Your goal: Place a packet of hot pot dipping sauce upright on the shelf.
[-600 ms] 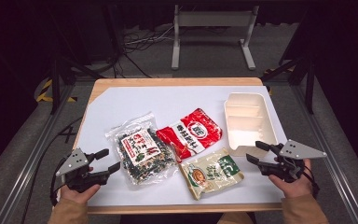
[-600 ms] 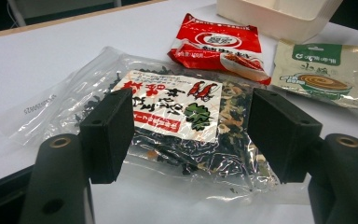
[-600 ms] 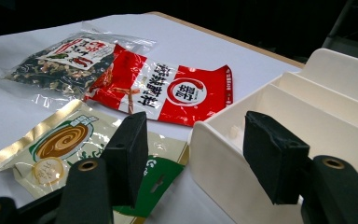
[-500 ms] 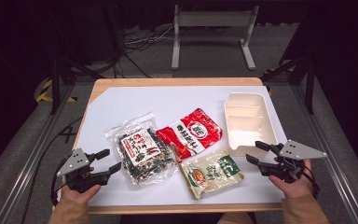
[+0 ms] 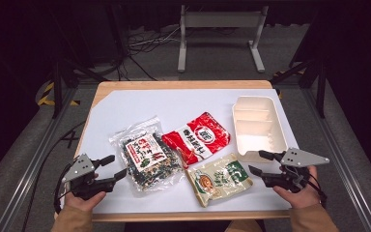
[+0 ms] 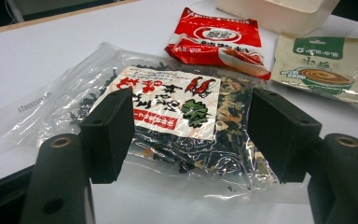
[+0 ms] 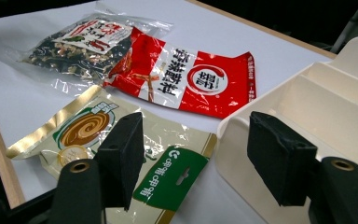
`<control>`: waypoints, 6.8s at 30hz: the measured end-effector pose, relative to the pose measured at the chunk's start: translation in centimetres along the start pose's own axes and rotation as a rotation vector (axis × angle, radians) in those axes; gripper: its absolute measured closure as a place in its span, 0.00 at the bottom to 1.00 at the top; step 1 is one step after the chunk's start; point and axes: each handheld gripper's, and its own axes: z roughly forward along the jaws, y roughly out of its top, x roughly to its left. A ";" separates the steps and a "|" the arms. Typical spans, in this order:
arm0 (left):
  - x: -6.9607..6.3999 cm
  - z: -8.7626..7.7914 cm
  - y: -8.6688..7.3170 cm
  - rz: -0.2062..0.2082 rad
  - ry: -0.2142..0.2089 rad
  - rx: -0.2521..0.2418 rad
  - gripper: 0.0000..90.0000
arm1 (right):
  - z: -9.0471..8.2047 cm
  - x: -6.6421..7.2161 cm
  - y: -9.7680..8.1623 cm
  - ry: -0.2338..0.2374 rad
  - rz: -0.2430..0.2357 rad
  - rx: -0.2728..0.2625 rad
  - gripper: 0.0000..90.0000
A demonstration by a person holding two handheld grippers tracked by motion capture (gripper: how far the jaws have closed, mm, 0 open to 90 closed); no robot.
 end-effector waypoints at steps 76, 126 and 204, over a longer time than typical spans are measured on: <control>0.1 0.2 -0.1 -0.012 0.020 0.023 0.37 | 5.8 1.0 -2.5 0.242 0.183 0.300 0.46; 0.1 0.1 -0.1 -0.014 0.022 0.021 0.37 | 4.9 2.8 1.8 0.259 0.202 0.270 1.00; 0.3 0.0 -0.4 -0.017 0.031 0.027 0.37 | -2.6 -3.2 14.4 0.076 -0.029 0.176 1.00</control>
